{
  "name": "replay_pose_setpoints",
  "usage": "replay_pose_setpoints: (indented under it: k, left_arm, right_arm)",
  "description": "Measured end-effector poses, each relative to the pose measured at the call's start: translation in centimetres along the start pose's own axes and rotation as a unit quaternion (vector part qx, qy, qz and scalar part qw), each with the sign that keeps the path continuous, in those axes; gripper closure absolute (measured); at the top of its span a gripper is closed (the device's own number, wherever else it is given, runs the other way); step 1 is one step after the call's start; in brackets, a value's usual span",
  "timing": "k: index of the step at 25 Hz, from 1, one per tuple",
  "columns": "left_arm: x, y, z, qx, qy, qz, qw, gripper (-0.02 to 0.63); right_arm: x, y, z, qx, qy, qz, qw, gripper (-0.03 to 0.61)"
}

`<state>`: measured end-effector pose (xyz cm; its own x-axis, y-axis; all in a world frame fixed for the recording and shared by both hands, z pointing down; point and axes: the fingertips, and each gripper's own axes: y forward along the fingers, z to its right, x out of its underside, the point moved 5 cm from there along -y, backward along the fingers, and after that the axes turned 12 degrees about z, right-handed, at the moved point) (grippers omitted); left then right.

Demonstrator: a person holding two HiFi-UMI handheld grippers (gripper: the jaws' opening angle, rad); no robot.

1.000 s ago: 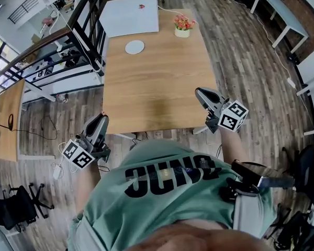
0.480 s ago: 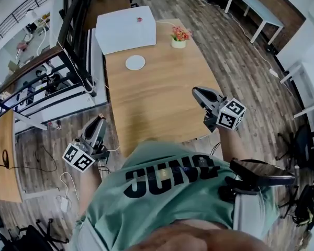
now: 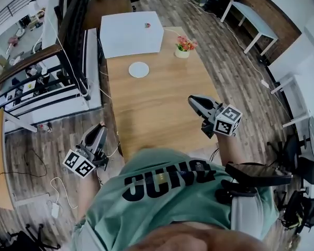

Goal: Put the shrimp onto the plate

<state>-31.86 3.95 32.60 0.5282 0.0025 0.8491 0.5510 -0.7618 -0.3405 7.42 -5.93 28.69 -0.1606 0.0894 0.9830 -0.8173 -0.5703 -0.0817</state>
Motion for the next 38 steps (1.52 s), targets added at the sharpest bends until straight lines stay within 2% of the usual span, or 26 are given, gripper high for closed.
replay_pose_setpoints:
  k: [4,8,11,14,18,23,28,31,38]
  left_arm:
    - [1.2,2.2,0.0,-0.022,0.008,-0.002,0.9997,0.554]
    - [3.4,7.3,0.9,-0.053,0.031,-0.007,0.9981,0.554]
    - [5.6,10.9,2.6,-0.083,0.018,-0.002,0.9964,0.554]
    - [7.4,14.7,4.3,-0.082,0.012,-0.023,0.9963,0.554]
    - [7.6,14.9,4.6,-0.082,0.019,-0.053,0.995,0.554]
    - [6.5,11.5,1.8,-0.06,0.017,-0.065,0.9959,0.554]
    - [3.8,9.7,-1.8,-0.053,0.024,-0.044,0.9974,0.554]
    - [3.8,10.1,-2.3,-0.049,0.026,-0.034,0.9979,0.554]
    - [5.3,13.4,-3.8,-0.051,0.027,-0.046,0.9972,0.554]
  right_arm:
    - [0.2,0.8,3.7,-0.023,0.011,0.0,1.0,0.572]
    - [0.9,0.8,9.8,-0.061,0.019,0.004,0.998,0.572]
    - [2.5,0.5,14.7,-0.089,0.039,0.001,0.995,0.572]
    - [2.1,1.0,18.6,-0.1,0.05,0.004,0.994,0.572]
    - [4.1,0.9,18.4,-0.097,0.071,0.021,0.993,0.572]
    - [6.5,0.5,14.7,-0.043,0.082,0.012,0.996,0.572]
    - [7.2,2.9,12.3,-0.033,0.069,-0.01,0.997,0.572]
    - [6.4,3.8,12.9,-0.032,0.064,-0.019,0.997,0.572]
    - [5.8,5.6,15.7,-0.04,0.061,-0.02,0.997,0.572]
